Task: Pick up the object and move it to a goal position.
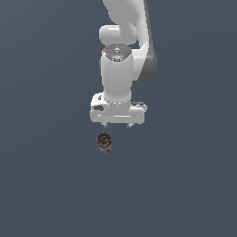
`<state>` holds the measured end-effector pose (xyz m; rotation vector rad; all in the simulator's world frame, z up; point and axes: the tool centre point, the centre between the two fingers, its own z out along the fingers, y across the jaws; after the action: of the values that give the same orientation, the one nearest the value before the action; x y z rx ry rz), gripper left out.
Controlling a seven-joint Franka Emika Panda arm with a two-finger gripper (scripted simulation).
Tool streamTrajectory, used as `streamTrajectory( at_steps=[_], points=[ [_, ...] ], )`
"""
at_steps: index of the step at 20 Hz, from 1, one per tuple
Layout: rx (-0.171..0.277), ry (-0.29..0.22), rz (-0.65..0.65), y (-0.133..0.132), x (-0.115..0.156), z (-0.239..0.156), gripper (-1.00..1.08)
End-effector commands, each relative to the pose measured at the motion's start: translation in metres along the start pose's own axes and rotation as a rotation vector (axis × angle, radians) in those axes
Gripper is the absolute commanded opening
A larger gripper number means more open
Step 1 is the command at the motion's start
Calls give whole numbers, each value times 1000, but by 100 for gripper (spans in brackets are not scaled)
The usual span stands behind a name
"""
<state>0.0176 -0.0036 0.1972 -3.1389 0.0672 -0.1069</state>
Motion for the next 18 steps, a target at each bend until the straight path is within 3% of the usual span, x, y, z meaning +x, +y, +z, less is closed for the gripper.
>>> streamTrajectory(
  at_steps=[1,10,18],
  points=[
    [0,0,0,0,0,0,100],
    [-20,28,11,19,4,-13,100],
    [-20,27,23,20,4,-12,100]
  ],
)
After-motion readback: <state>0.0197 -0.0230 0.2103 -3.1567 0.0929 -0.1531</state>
